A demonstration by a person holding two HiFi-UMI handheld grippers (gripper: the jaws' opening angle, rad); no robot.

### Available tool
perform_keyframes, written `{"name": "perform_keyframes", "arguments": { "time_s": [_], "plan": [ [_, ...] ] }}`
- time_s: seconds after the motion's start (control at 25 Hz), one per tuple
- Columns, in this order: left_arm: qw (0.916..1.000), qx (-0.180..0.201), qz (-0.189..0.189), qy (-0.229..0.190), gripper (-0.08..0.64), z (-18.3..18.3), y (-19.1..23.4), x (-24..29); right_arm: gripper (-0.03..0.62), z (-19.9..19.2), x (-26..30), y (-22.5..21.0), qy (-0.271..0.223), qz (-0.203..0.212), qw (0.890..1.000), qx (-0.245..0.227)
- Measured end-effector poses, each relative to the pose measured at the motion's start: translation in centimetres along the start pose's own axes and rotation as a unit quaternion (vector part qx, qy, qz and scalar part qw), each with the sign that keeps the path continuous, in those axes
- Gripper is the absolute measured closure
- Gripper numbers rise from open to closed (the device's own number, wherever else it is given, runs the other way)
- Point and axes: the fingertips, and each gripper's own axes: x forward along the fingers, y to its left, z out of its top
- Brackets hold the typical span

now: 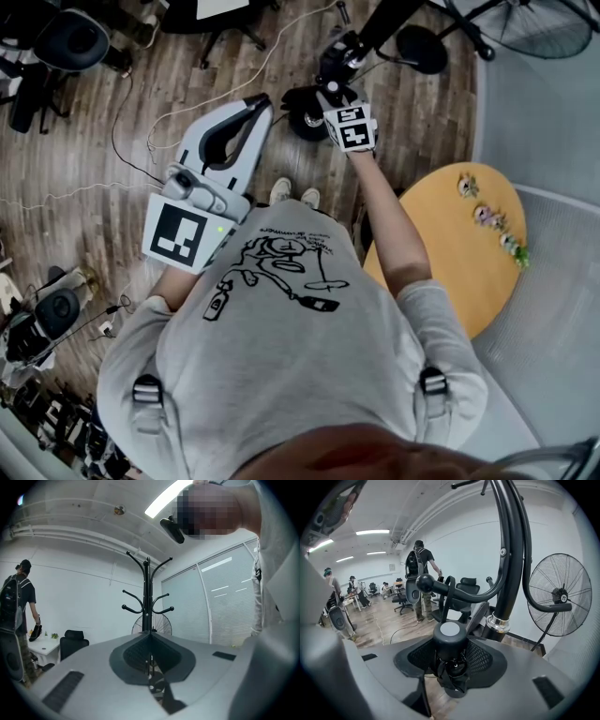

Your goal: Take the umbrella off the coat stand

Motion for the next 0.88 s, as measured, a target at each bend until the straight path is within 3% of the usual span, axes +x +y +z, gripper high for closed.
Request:
{"name": "perform_keyframes", "arguments": {
  "time_s": [0.88],
  "plan": [
    [1.0000, -0.002, -0.002, -0.006, 0.551, 0.1, -0.1, 0.2, 0.379, 0.7, -2.1, 2.9, -0.005, 0.017, 1.000, -0.007]
  ]
}}
